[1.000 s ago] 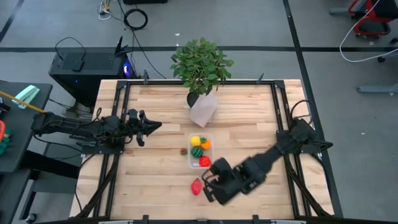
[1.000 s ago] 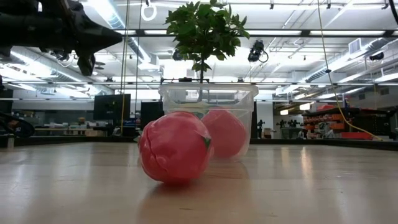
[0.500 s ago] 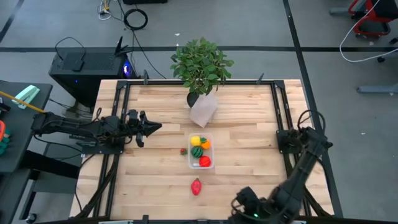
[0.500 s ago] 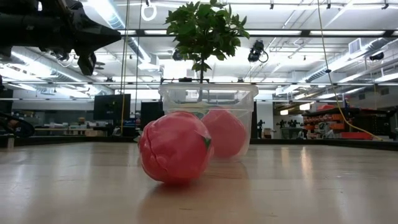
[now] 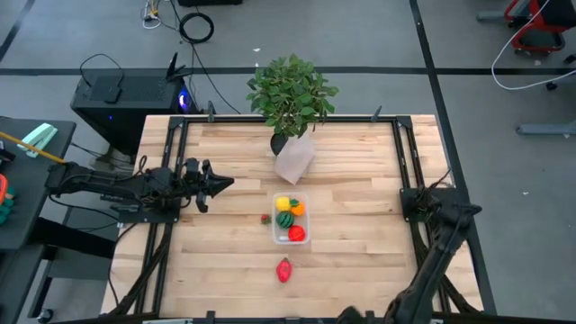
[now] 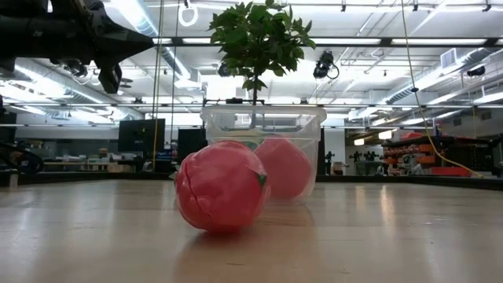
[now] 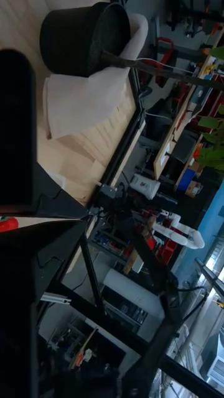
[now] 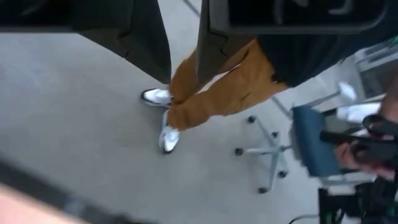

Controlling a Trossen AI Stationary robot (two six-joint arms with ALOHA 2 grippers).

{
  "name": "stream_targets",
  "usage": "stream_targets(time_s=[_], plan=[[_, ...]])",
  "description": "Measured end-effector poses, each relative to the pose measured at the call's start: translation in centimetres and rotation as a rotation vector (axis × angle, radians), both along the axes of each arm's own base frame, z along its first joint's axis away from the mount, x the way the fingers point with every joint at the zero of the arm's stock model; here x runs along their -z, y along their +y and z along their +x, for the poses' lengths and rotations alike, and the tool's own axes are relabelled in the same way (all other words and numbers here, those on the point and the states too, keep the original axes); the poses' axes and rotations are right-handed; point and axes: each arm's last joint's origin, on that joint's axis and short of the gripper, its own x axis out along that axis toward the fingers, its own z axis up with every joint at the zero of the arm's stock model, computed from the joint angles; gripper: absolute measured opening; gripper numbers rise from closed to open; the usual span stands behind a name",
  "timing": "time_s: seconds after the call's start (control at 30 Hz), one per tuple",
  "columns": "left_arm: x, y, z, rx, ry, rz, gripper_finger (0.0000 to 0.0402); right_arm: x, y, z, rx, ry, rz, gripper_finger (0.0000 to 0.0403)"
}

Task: Pick and placing Produce into tupperware
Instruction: Put the red dragon fruit into the transparent bin

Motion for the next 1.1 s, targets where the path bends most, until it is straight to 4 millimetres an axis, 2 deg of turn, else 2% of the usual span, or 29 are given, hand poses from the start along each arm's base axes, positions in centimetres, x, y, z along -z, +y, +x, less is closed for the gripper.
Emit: stream_targets(time_s=[0.17,0.27,0.33,0.47,0.53,0.73,0.97,1.1], plan=[[-0.1,-0.2,0.0,0.013,-0.008,-0.001,0.0026,1.9,1.9,2.1,-0.026,-0.092,0.059,0.007],[-0.2,-0.4,0.0,0.029,-0.018,-0.002,0.0031,1.6,1.6,3.5,-0.057,-0.093,-0.005,0.0062],[-0.2,-0.5,0.0,0.041,-0.019,-0.002,0.0034,0.6,0.7,4.9,-0.072,-0.098,-0.04,0.0054],[-0.2,-0.8,-0.1,0.058,-0.018,0.0,0.0033,-2.2,-1.6,8.1,-0.087,-0.159,-0.089,0.0033],[-0.2,-0.8,-0.1,0.062,-0.018,0.0,0.003,-2.6,-2.8,9.4,-0.065,-0.173,-0.097,0.0022],[-0.2,-0.8,-0.1,0.063,-0.021,0.0,0.0031,-2.8,-6.1,12.2,-0.004,-0.182,-0.123,0.001],[-0.2,-0.8,-0.1,0.054,-0.011,0.072,0.0039,-1.5,-14.2,16.7,0.224,-0.036,-0.201,0.0009],[-0.2,-0.8,-0.1,0.044,0.001,0.16,0.0035,-1.0,-17.2,17.8,0.285,0.031,-0.219,0.0005]])
